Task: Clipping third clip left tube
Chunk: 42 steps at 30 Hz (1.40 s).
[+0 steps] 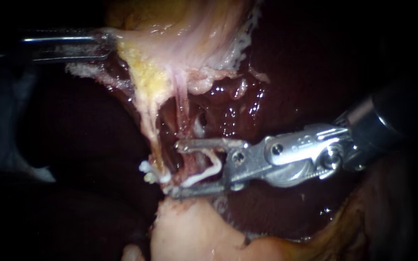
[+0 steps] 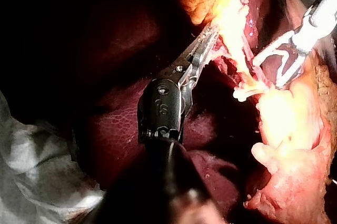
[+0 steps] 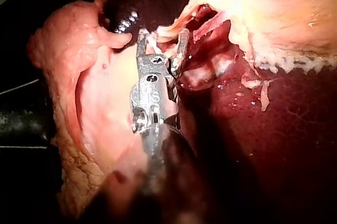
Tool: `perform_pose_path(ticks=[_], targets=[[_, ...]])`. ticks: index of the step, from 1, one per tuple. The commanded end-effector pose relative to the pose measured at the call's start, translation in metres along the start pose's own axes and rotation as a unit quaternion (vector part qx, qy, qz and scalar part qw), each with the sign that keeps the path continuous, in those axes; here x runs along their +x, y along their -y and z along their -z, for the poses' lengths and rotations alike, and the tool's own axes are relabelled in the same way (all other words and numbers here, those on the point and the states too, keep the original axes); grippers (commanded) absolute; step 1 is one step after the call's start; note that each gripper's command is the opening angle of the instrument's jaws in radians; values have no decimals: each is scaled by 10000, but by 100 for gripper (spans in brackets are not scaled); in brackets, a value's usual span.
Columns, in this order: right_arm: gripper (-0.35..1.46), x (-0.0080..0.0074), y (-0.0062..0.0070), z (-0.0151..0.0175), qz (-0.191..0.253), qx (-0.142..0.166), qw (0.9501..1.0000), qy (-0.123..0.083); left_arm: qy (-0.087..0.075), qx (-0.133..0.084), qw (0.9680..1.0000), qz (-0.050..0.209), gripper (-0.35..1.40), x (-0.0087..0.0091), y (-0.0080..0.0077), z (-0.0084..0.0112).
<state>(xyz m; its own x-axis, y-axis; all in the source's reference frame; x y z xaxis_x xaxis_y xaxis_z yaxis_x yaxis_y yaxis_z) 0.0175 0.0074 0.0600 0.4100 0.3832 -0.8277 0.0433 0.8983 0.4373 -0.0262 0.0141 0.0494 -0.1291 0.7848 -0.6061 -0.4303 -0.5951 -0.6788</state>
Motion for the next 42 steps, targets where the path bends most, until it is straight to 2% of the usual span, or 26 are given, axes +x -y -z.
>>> perform_pose_path(ticks=[1,9,13,20,26,32,42], targets=[[50,-3,-3,0,1,-7,10000,3,1,6,10000,-2,-35,1,-1,0],[50,-10,-20,-6,-83,23,9999,-58,0,9,10000,0,-35,1,-1,0],[50,-8,-25,-13,-114,251,9993,-270,0,9,10000,-1,-35,1,-1,0],[46,5,-29,-39,-230,785,9941,-710,0,9,10000,-1,-35,1,-1,0],[46,18,-36,-69,-240,840,9925,-860,0,9,10000,-1,-35,1,-1,0],[46,24,-34,-79,-390,797,9908,-1018,-1,10,10000,0,-35,1,-2,-1],[47,35,-28,-83,-560,966,9855,-1277,-2,15,10000,0,-35,1,-2,-2]])
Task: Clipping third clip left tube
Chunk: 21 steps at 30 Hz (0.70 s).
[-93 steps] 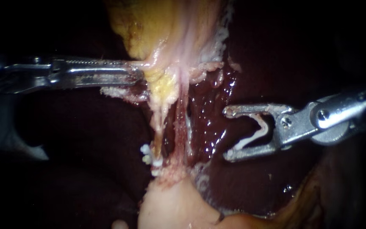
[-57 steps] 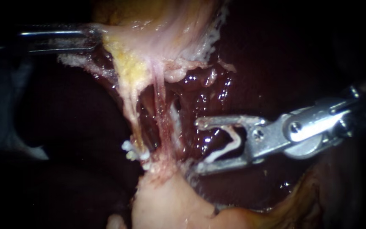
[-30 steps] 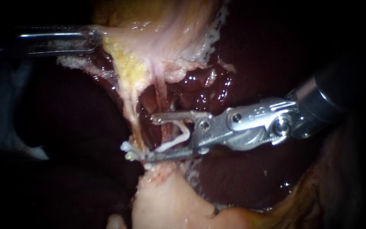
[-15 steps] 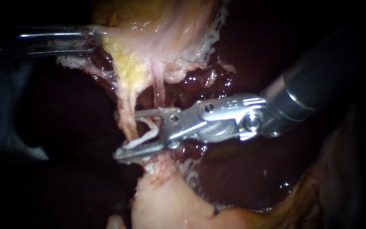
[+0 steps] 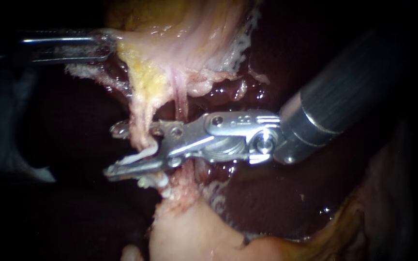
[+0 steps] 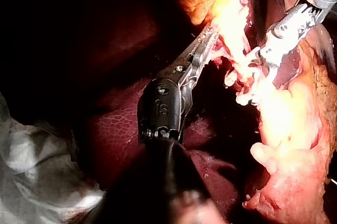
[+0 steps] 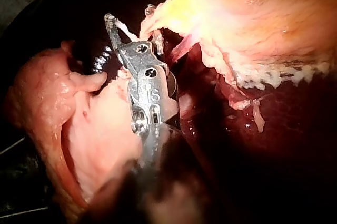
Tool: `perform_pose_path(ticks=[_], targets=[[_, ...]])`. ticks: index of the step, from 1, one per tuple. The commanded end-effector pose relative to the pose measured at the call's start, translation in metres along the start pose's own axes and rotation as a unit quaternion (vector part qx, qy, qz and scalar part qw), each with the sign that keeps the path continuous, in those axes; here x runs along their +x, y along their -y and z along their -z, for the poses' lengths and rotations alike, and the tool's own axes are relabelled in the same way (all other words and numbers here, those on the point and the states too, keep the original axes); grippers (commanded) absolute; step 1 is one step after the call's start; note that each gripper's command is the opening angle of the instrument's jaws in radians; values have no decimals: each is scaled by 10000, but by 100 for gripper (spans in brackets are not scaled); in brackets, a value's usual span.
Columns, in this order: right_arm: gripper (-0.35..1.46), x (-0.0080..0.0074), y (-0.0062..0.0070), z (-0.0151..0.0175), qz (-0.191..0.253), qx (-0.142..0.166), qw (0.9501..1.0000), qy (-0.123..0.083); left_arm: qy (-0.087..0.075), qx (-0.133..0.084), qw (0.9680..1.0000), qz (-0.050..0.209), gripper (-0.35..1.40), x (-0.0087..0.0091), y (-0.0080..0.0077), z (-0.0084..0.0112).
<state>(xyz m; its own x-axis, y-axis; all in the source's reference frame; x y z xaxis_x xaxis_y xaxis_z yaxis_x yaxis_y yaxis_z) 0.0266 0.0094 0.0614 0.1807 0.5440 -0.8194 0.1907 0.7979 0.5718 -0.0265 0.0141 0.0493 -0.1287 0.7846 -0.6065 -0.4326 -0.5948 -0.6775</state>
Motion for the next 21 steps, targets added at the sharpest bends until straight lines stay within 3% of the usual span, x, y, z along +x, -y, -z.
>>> perform_pose_path(ticks=[1,11,15,21], targets=[[47,6,3,1,16,39,10000,-32,0,2,10000,1,-35,-1,1,0],[47,54,14,6,-140,74,9991,-404,0,0,10000,-5,-35,-2,2,-1],[46,63,13,8,-253,78,9986,-451,0,1,10000,-5,-35,-2,2,-1],[43,63,11,9,-431,90,9980,-464,0,1,10000,-4,-35,-2,2,-2]])
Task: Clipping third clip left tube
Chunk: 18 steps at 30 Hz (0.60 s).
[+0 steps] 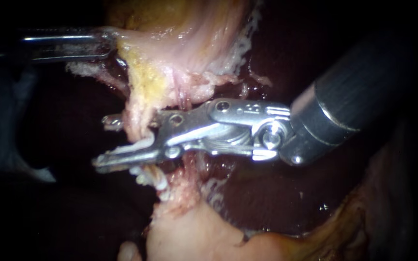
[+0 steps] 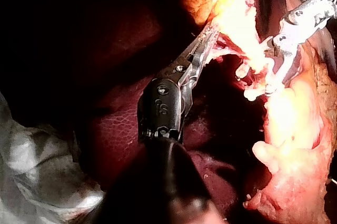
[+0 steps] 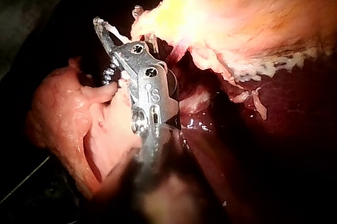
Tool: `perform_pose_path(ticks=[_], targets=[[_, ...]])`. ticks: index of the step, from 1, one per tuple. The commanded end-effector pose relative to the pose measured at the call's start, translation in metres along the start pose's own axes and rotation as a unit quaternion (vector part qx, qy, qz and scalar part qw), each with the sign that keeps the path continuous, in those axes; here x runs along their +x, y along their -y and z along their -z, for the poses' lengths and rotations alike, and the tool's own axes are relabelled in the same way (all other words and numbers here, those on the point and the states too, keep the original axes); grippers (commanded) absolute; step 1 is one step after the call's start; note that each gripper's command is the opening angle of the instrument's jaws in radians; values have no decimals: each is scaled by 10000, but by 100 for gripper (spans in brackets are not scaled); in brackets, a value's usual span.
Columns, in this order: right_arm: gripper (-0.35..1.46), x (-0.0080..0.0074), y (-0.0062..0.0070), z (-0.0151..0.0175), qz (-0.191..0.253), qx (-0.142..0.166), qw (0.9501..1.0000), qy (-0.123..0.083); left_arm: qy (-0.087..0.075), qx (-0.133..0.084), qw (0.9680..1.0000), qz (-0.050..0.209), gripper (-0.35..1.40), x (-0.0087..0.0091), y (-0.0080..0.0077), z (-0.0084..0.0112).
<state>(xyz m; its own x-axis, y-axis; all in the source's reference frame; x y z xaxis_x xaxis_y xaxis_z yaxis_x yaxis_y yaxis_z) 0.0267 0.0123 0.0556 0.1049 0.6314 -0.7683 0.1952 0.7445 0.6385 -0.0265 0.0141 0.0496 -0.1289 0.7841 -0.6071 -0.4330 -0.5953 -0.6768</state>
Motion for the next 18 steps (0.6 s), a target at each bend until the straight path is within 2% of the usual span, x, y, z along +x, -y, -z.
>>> perform_pose_path(ticks=[1,4,9,10,11,13,15,18], targets=[[42,-1,0,0,-42,4,10000,7,0,-2,10000,0,-35,0,0,0],[34,-1,0,2,-365,5,9993,-15,0,-2,10000,-1,-35,0,0,0],[18,-2,1,3,-541,-32,9985,-45,0,-2,10000,-1,-35,0,0,0],[11,-2,0,3,-542,-62,9985,-47,0,-1,10000,-1,-35,0,0,0],[-7,-2,0,3,-603,-91,9981,-39,0,-1,10000,-1,-35,0,0,0],[-31,-3,0,5,-750,-89,9971,-20,0,-1,10000,-1,-35,0,0,0],[-35,-5,-1,5,-961,-96,9953,52,0,-1,10000,-1,-35,0,0,0],[-35,-9,-2,4,-999,-154,9945,271,-1,0,10000,-1,-35,0,0,-1]])
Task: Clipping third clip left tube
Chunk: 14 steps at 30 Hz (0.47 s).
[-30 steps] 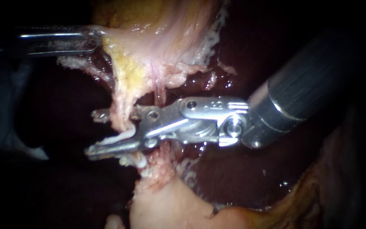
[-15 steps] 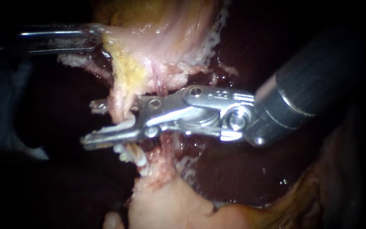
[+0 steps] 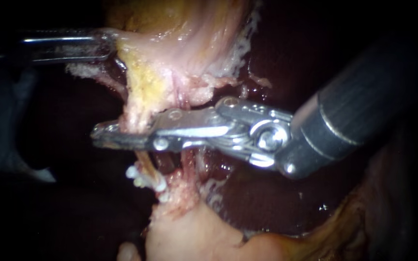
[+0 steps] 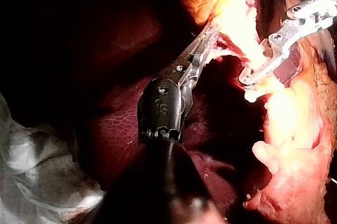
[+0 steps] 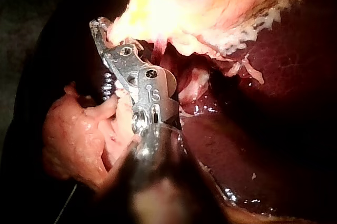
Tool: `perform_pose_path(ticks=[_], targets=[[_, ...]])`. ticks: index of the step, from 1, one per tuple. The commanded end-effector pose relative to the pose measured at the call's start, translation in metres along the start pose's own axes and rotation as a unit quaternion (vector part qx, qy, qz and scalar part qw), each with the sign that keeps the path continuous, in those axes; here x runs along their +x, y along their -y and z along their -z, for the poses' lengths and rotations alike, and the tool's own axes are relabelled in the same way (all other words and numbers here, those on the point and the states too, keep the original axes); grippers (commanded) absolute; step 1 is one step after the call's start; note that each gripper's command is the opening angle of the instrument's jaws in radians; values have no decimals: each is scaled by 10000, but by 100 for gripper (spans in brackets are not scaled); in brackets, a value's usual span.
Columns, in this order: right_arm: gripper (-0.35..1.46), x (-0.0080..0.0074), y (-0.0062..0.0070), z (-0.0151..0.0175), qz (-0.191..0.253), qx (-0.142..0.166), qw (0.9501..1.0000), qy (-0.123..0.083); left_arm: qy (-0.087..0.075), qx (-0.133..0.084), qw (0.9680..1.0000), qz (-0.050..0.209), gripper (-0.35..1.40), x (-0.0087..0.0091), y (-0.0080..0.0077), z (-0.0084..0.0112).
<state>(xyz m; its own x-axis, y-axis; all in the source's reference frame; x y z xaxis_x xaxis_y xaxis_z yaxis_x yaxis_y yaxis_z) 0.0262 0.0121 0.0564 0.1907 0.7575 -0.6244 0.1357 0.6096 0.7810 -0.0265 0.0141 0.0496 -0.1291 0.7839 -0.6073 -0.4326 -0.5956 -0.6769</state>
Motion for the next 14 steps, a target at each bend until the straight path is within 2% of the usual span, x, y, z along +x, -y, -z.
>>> perform_pose_path(ticks=[1,4,14], targets=[[-35,-5,-1,-1,17,-24,10000,80,-1,3,10000,1,-35,0,0,0],[-35,-9,-1,-2,2,-25,10000,82,-1,4,10000,1,-35,0,0,-1],[-35,-9,-2,-3,-56,-41,9999,75,-1,5,10000,1,-35,0,0,-1]])
